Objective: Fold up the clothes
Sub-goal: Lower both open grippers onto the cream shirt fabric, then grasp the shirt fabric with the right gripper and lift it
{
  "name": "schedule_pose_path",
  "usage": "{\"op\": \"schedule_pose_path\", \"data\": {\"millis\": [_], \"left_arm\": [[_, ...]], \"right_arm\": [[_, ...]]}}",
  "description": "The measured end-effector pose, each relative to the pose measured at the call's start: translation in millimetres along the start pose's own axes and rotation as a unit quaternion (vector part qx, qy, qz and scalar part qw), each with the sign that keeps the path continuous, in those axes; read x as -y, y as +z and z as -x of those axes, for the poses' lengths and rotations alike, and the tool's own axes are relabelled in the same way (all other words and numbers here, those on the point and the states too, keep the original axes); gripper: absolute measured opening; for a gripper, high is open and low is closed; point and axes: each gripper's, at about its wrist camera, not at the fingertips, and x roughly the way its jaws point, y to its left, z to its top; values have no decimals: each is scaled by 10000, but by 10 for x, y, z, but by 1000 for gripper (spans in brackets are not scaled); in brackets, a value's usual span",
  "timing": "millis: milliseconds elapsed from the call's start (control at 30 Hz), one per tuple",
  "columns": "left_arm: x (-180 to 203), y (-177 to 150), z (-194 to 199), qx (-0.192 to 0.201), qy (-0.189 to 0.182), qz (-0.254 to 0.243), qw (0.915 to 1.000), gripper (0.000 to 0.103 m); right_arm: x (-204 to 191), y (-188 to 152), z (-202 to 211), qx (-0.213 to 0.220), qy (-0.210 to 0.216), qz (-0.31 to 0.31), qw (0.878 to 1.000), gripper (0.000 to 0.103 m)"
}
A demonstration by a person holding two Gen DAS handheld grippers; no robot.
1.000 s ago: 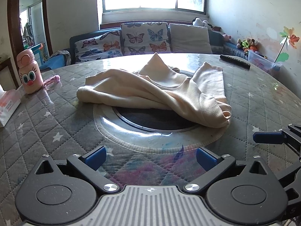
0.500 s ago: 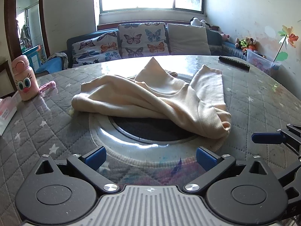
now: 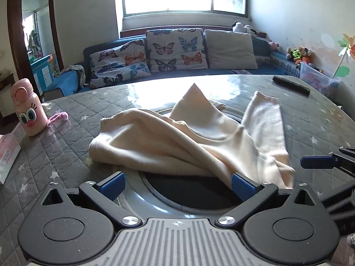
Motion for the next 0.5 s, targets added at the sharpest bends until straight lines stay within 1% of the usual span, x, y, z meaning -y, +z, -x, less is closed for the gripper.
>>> {"op": "schedule_pose_path", "data": {"millis": [100,167,200,367,433,500], "left_arm": [[-57,59,-54,13,45,-10,10000,103],[-97,89,-76,31,54,-15,10000,103],[-128,104,-86,41,61,8,10000,103],[-259,175,-120,74,157,122,9998,103],[-297,201,-132,94,172,147,9997,103],[-331,230,-134,145,198,167,9996,102]], "right_arm": [[106,122,-133,-58,77,-185,9998,86],[159,188,-212,-87,140,-260,9995,82],[184,224,-257,-100,143,-277,9995,78],[262,392,-516,-177,173,-259,9994,68],[263,428,-614,-221,222,-250,9992,59],[259,453,-710,-247,243,-228,9991,52]]}}
